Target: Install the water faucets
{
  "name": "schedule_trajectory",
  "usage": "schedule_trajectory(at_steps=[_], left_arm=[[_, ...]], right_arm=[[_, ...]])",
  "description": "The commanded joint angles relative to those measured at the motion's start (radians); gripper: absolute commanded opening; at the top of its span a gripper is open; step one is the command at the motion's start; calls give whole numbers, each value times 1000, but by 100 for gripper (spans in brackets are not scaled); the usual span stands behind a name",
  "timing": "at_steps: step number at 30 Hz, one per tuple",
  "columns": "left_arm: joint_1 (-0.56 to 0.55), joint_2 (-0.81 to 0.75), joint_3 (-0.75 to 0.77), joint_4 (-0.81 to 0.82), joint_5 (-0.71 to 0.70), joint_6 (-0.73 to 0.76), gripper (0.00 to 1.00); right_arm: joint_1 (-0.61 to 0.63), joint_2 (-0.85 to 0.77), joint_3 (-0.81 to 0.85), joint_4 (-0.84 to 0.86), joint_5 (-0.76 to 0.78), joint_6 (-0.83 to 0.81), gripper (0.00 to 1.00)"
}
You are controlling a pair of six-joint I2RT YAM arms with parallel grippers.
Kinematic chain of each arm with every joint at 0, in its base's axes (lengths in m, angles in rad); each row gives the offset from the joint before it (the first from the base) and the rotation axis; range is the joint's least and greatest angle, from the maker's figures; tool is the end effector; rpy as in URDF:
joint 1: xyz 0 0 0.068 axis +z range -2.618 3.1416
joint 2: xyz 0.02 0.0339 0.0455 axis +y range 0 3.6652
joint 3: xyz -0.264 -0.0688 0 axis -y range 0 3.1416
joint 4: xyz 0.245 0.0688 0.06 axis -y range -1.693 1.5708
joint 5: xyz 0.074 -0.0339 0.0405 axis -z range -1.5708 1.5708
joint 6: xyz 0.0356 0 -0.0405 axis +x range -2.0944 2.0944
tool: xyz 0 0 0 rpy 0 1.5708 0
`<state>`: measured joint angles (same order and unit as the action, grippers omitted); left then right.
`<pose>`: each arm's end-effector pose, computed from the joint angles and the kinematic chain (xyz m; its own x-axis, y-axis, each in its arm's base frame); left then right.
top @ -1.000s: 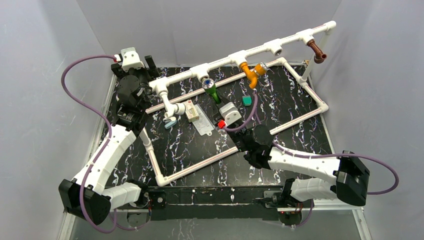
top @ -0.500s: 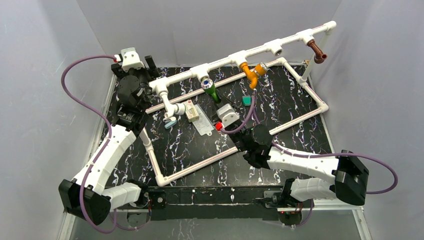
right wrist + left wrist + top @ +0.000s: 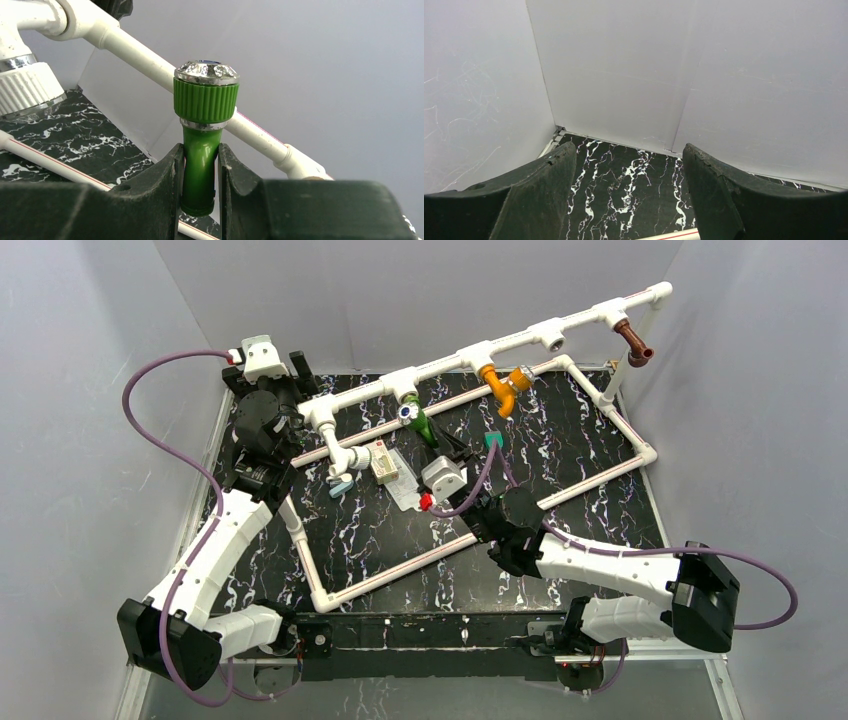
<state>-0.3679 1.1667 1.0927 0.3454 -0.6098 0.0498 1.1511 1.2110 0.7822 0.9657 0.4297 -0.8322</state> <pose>0.2540 -0.0761 0.4256 0.2389 -0.0483 -0.9698 -0.2322 0.9670 -0.1054 0.1220 0.2371 0.3677 0.6463 -0.2012 -0.7361 -0.3066 0.8149 -0.4919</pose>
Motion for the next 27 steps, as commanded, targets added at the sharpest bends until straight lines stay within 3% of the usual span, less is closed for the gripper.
schedule_trajectory(at_steps=[1,15,27], left_arm=[[0,65,-125,-305,-10,0,75],[0,66,-127,-307,-8,0,75],[0,68,-127,-310,-7,0,75]], right_arm=[[-6,10,27,-100,-32,-47,1],[-46,36,34,-35,6,110,1],[-60,62,26,51,148,351,1]])
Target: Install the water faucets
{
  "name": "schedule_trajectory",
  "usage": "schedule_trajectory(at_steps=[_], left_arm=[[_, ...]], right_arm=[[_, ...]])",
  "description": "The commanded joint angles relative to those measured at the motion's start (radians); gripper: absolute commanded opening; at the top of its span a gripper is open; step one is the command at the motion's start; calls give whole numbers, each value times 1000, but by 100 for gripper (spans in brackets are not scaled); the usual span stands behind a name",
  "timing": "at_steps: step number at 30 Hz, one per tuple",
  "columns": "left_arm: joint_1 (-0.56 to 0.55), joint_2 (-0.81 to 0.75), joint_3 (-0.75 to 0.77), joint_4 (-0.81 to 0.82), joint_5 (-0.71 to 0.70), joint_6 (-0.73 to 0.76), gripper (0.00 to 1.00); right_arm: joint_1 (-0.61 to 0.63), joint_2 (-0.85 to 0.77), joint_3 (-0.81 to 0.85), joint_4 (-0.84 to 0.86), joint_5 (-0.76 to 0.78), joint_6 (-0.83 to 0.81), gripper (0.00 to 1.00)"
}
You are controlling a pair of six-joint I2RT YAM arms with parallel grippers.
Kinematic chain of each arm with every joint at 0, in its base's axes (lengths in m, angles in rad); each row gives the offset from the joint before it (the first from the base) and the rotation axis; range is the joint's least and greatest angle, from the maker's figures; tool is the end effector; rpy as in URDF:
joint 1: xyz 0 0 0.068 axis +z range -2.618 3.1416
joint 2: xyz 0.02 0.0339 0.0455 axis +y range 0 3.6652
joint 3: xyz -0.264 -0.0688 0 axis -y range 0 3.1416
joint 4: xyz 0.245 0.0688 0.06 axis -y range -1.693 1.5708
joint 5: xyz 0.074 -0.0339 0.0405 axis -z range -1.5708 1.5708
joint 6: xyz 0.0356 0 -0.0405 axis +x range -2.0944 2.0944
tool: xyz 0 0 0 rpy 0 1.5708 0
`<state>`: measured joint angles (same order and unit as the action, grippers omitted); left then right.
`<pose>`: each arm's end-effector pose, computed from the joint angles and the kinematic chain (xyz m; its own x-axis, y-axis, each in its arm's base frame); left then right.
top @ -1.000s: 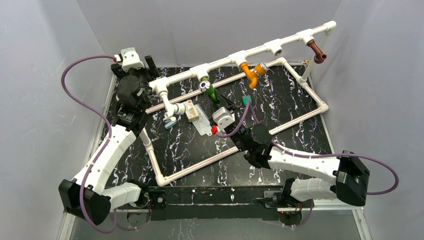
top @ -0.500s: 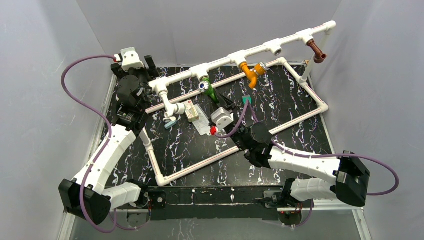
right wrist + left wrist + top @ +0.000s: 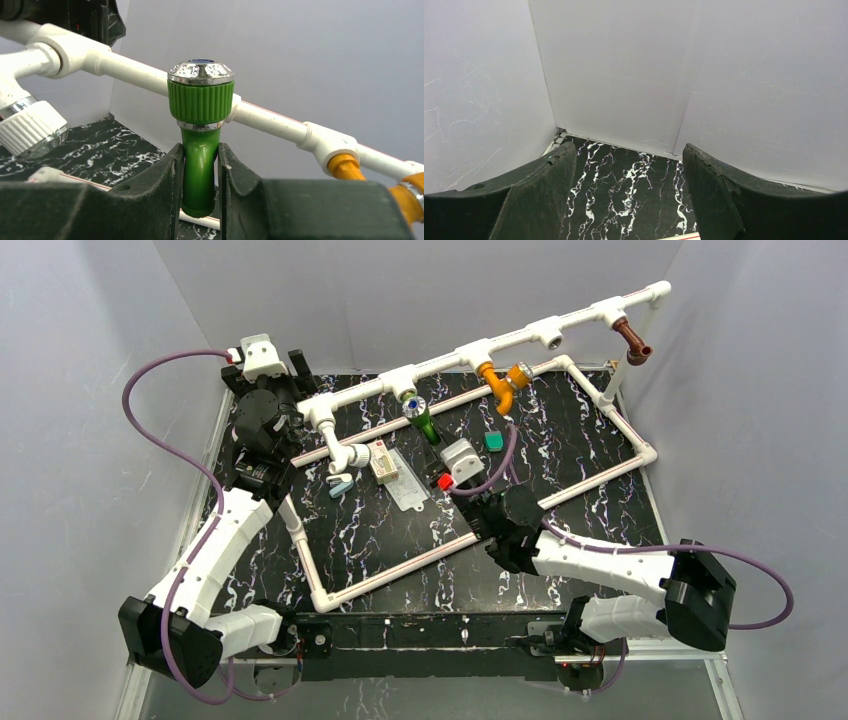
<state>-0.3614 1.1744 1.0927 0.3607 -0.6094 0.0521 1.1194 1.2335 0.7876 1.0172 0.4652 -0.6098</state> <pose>0.2564 -0.0751 0.4253 0.2455 -0.0472 -0.9682 -0.2379 0.9653 -0.1074 0.1315 0.2347 0.3683 0.5597 -0.0189 -0.8285 -0.3892 0.8766 -0.2829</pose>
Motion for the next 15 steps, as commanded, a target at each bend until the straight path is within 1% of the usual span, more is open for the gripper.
schedule_trajectory(at_steps=[1,8,15], left_arm=[[-7,60,-126,-325,-7,-2,75],[-7,60,-125,-325,-5,-3,75],[-7,56,-126,-328,-1,-4,75]], right_arm=[[-27,41,22,4,120,151,1],[-27,49,19,31,179,346,1],[-27,52,42,17,214,548,1]])
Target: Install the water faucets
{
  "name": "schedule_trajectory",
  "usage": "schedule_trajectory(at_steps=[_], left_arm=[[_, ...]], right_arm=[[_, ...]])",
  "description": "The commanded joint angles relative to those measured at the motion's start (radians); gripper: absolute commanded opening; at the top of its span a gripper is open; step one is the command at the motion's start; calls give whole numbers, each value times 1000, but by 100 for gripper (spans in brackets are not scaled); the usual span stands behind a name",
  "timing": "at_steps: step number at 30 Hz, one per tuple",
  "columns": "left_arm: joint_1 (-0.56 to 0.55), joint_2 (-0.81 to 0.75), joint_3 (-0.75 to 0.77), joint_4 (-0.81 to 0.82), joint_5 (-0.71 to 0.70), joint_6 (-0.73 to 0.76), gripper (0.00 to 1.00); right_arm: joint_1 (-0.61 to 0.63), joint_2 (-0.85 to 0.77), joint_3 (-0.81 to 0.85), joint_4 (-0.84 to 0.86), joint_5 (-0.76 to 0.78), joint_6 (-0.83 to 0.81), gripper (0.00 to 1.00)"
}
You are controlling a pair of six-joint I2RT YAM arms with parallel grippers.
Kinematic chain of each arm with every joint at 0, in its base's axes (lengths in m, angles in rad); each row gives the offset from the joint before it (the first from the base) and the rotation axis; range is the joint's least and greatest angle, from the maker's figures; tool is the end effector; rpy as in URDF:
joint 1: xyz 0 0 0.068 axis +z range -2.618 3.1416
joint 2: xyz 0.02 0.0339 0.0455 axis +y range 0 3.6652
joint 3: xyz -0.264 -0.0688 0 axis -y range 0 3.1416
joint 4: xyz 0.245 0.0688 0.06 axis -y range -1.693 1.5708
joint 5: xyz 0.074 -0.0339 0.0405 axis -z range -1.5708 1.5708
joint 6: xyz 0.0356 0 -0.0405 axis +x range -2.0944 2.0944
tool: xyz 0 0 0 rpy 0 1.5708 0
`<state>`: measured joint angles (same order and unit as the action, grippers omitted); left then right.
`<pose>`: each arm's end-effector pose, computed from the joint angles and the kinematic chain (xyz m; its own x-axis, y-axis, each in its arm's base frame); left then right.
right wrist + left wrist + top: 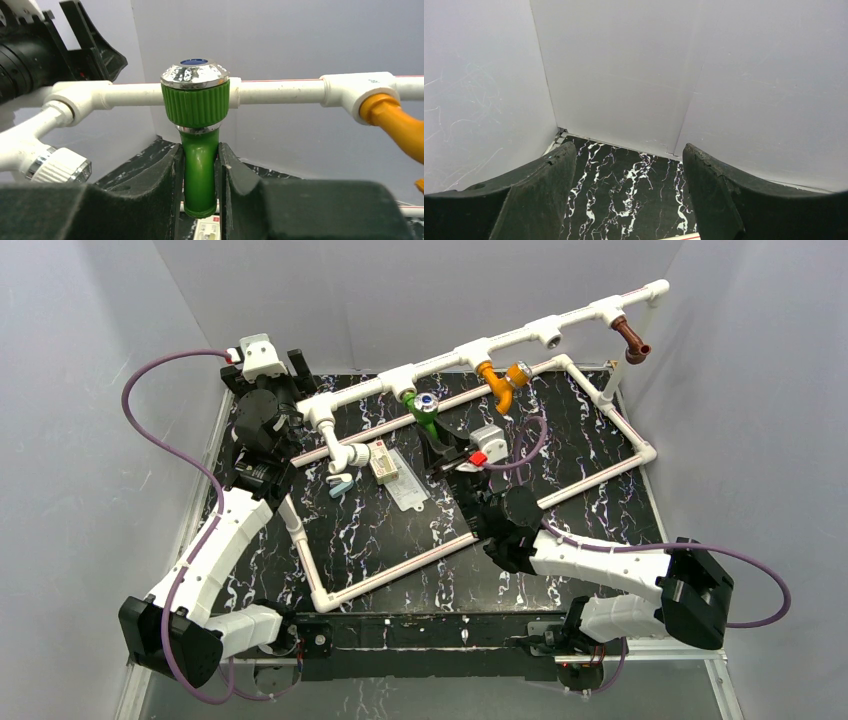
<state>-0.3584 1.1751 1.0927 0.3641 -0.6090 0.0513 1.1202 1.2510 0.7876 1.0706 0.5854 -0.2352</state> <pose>0.2567 -0.0744 0.4254 0.2483 -0.0481 -0.9675 -0.2399 0.9646 -0.1096 0.1345 0.2328 0.3674 0.3704 0.3197 -0.8721 -0.4796 0.8699 0.1152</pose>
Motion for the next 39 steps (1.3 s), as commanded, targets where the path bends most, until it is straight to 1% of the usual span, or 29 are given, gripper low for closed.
schedule_trajectory(at_steps=[1,5,17,24,33,39], left_arm=[[-10,55,-125,-333,-3,-4,75],[-10,54,-127,-333,-1,-4,75],[-10,46,-127,-335,3,-5,75],[-10,40,-132,-333,4,-4,75],[-10,36,-132,-332,6,-4,75],[-10,35,-132,-330,7,-4,75]], right_arm=[[-28,34,46,-44,103,203,1],[-28,29,55,-70,128,332,1],[-28,11,116,-211,110,750,1],[-29,-17,138,-288,94,948,1],[-28,-22,152,-377,117,1200,1],[-29,-21,168,-466,106,1461,1]])
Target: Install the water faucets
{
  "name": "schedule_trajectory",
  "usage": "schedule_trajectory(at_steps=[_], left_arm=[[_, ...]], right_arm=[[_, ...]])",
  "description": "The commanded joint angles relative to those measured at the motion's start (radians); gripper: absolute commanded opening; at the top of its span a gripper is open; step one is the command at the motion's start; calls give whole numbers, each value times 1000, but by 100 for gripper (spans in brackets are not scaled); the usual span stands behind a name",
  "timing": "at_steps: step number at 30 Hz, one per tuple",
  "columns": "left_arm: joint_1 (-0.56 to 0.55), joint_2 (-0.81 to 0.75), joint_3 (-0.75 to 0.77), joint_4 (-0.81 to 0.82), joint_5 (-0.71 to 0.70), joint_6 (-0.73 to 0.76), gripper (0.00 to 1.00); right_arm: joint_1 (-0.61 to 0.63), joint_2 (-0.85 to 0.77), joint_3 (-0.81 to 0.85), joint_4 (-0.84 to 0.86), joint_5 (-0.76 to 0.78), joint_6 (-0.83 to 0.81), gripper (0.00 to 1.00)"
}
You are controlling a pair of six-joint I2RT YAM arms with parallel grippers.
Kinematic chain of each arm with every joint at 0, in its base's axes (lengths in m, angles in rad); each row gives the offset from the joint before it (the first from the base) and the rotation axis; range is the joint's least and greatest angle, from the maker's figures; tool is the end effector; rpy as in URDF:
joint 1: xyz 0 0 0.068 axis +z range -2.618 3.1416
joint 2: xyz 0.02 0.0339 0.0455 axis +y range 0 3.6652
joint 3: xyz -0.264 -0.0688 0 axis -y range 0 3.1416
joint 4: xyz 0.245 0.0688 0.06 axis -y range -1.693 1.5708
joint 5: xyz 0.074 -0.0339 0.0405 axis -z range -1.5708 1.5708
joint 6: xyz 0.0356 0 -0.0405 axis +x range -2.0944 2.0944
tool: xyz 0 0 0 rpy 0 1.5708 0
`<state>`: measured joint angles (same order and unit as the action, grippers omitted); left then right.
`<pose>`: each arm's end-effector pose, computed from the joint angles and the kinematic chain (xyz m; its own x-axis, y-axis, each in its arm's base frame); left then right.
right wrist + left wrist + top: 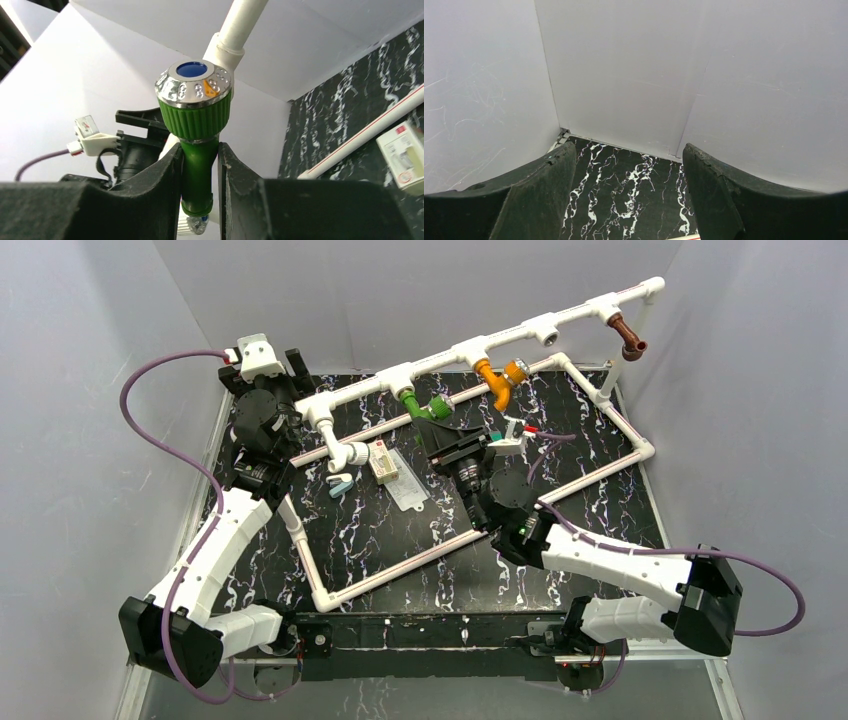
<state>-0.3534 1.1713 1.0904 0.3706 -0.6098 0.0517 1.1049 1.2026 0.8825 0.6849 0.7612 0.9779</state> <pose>0.2559 -0.0727 0.4262 0.2557 -0.0492 -0.9655 -0.2448 0.9629 -0.1139 0.1431 0.2299 0.3753 -0.2068 0.9253 -0.3179 -0.3326 0.2391 0.9123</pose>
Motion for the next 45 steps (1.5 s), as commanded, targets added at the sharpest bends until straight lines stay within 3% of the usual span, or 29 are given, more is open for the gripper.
schedule_trajectory(at_steps=[1,10,21,30,36,39,45], left_arm=[[-15,39,-132,-336,10,-4,75],[-15,39,-133,-333,11,-4,75],[-15,36,-136,-333,10,-2,75],[-15,38,-137,-333,10,-1,75],[-15,40,-137,-332,13,-1,75],[-15,42,-136,-334,13,-1,75],[-15,47,-136,-336,16,-1,75]], right_arm=[[-13,27,77,-102,-74,290,1],[-14,13,115,-266,-44,539,1],[-19,-12,95,-319,-55,704,1],[-21,-17,86,-323,-38,684,1],[-20,-33,56,-298,-11,620,16],[-21,-39,49,-283,-4,595,29],[-21,-47,26,-220,1,547,42]])
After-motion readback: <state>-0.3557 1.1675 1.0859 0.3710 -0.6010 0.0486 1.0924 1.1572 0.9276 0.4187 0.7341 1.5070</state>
